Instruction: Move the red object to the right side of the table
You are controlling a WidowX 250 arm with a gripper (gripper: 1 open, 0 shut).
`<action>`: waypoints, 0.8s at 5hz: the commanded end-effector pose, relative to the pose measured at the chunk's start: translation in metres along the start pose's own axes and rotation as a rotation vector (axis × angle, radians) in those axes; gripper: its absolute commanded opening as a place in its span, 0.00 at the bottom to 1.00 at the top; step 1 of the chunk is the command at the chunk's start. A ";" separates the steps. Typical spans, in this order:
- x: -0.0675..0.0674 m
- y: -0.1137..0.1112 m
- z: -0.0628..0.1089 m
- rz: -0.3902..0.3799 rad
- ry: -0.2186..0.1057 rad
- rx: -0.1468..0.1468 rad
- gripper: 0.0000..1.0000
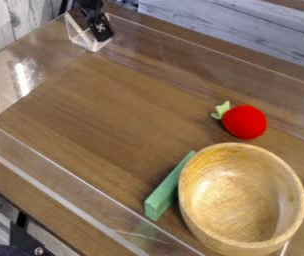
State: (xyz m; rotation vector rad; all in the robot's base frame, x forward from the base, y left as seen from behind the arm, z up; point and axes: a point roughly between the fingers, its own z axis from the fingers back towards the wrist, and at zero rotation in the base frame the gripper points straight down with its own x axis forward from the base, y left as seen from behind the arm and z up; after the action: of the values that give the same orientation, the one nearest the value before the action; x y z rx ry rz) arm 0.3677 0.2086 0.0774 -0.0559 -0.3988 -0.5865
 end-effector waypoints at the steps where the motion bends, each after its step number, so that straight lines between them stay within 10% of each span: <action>1: 0.011 0.007 0.022 -0.004 -0.029 0.061 1.00; 4: 0.017 0.002 0.027 0.017 -0.035 0.067 1.00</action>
State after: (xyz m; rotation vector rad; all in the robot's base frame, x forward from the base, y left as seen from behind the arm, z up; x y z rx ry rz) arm 0.3664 0.2035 0.0715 -0.0785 -0.3885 -0.5387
